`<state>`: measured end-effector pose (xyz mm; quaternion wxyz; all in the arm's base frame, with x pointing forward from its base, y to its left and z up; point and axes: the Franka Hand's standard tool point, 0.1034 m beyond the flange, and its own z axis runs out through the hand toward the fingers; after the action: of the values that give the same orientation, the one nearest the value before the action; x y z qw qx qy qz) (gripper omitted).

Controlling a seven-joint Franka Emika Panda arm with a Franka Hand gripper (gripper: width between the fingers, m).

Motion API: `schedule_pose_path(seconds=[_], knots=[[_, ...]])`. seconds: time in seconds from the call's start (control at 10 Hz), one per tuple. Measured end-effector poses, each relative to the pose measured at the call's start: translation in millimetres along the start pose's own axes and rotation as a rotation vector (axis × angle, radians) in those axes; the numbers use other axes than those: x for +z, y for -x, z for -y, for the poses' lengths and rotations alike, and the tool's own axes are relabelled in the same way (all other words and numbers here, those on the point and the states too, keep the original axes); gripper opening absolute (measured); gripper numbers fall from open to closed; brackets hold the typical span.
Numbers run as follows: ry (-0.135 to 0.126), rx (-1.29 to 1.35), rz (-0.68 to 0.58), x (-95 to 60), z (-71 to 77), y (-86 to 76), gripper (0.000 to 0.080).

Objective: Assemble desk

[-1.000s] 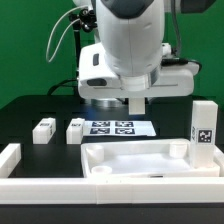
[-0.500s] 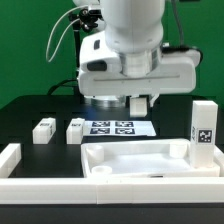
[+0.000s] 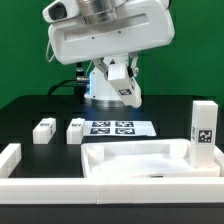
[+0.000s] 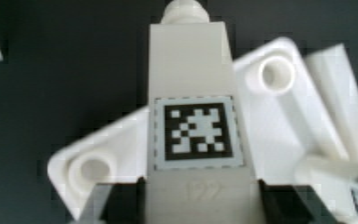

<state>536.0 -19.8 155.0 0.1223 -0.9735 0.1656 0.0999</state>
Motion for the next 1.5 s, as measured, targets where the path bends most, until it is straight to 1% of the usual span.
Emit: schedule_pose_path(seconds=[0.1,0.2,0.3,0.4,0.5,0.6,0.7,0.8,0.9,1.0,1.1,1.2,1.3,1.4,1.5], knots=[[0.004,-0.007,-0.084,-3.5,1.6,-4.5,0.0288],[0.01,-0.01,-0.147,-3.5,1.1,-5.8,0.0288],[0.018,-0.02,-0.238,-7.6,3.0,-11.7,0.0288],[0.003,-0.051,-0.3,-25.3,11.6,-21.9,0.0288],[-0.029,-0.064,-0.379,-51.1,13.2,-42.9,0.0288],[-0.026,-0.072,-0.503,-65.1,10.3,-63.1,0.0288],[-0.015,-0.066,-0.6,-66.6,8.0,-70.2,0.0288],[0.004,-0.068,-0.647,-64.7,5.8,-69.2,0.0288],[0.034,-0.07,-0.734,-68.5,1.2,-71.3,0.0288],[0.071,-0.073,-0.821,-70.1,-4.2,-71.5,0.0288],[0.101,-0.071,-0.888,-68.1,-8.1,-72.2,0.0288],[0.113,-0.078,-0.862,-40.3,-0.7,-71.1,0.0288],[0.132,-0.102,-0.848,-24.9,8.1,-77.4,0.0288],[0.143,-0.107,-0.849,-23.8,9.2,-82.9,0.0288],[0.132,-0.089,-0.845,-21.1,11.5,-82.4,0.0288]])
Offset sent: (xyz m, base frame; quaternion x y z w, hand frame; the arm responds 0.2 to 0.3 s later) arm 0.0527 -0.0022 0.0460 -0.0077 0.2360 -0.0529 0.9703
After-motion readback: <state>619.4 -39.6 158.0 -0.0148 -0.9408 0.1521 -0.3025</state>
